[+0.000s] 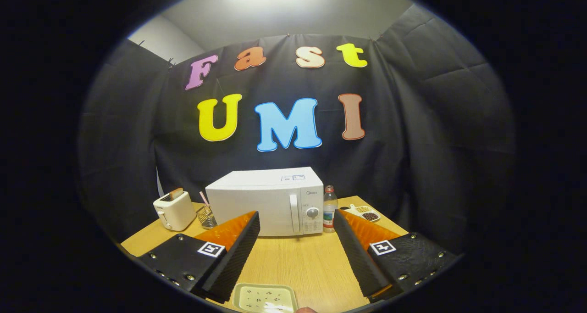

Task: Open the microwave, put the food inside, and close the microwave door.

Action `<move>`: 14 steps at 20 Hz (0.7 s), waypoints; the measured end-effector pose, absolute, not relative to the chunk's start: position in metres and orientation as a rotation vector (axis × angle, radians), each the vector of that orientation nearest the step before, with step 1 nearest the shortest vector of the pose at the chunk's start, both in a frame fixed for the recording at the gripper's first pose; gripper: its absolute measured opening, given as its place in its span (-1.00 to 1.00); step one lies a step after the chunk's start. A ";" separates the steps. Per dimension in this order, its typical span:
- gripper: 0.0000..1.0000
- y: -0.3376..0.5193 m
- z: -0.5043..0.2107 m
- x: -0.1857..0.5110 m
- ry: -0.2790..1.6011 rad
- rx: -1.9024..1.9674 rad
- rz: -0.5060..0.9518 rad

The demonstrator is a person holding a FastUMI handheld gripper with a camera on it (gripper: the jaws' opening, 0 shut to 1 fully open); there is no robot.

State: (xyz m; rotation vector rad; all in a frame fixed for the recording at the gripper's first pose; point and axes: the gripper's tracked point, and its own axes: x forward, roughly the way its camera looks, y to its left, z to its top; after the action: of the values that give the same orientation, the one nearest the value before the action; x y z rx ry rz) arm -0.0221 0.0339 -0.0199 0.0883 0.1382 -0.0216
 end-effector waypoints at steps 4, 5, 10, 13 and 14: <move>0.98 0.028 -0.017 -0.023 0.130 0.085 -0.026; 0.98 0.028 -0.019 -0.022 0.133 0.085 -0.025; 0.98 0.025 -0.022 -0.022 0.138 0.087 -0.017; 0.98 0.026 -0.022 -0.022 0.133 0.092 -0.012; 0.98 0.026 -0.022 -0.022 0.131 0.090 -0.011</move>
State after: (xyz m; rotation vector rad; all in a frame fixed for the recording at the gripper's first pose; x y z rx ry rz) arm -0.0216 0.0256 -0.0216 0.0897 0.1311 -0.0111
